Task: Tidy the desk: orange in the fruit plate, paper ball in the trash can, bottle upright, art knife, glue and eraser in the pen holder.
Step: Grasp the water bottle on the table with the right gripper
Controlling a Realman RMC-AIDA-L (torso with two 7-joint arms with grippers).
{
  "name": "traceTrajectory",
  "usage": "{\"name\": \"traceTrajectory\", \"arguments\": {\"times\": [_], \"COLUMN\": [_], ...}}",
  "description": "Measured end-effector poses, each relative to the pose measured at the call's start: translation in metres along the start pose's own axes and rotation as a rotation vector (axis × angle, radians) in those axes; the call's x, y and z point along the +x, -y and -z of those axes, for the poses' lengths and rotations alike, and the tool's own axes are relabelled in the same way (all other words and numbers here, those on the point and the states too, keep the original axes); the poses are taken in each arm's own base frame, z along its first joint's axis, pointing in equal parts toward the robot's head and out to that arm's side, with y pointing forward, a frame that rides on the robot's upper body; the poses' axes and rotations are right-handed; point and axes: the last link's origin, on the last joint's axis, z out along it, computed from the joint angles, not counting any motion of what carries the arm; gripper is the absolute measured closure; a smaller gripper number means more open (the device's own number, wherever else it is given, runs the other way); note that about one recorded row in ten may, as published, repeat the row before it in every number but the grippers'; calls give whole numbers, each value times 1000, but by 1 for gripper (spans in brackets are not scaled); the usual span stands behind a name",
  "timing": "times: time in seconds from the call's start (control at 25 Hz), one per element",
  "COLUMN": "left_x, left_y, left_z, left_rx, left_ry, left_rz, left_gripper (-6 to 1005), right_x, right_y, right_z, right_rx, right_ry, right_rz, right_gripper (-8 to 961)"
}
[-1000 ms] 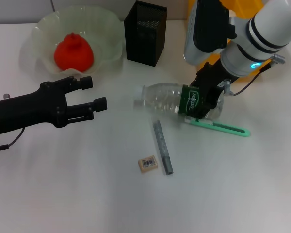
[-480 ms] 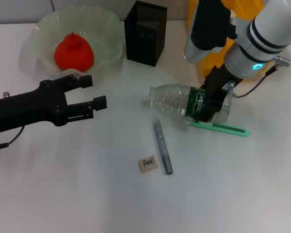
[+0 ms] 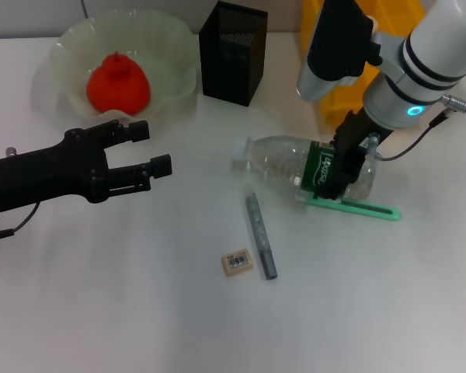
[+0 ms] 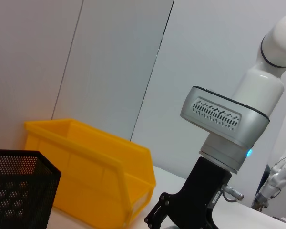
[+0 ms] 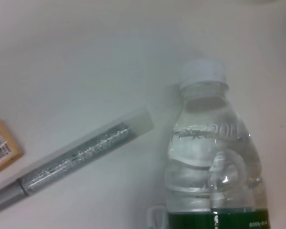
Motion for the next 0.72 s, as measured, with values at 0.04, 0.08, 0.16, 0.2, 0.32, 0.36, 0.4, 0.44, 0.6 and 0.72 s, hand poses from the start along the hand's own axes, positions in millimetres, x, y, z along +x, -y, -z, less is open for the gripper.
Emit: {"name": "traceTrajectory", "arguments": {"times": [0.04,0.08,0.16,0.2,0.32,0.36,0.4,0.44,0.6,0.72], "left_x": [0,0,0,0,0,0,0,0,0,0], "left_y": [0,0,0,0,0,0,0,0,0,0], "left_z": [0,0,0,0,0,0,0,0,0,0], "left_rx": [0,0,-1,-1,-1,-2,-2,-2,-2,-2], "left_ry": [0,0,0,0,0,0,1,1,1,1], "left_rz": [0,0,-1,-1,-2,-2,-2,-2,-2,-1], "left_gripper": [163,163,163,163,163,163,163,163,163,163], "right_x": [0,1,1,3,4,5,5,5,8,10], "right_y": [0,1,1,3,3,4,4,4,5,6], "right_z": [0,0,0,0,0,0,1,1,0,0], "right_rx": [0,2,6,15,21,21,21,21,25,32], "right_ry": [0,-2,-7,-18,-26,-25,-24,-24,-35,-43], "right_rz": [0,-2,-3,-8,-14,-17,-23,-23,-24,-23], "right_gripper": [152,152,152,152,152,152,152,153,153,154]}}
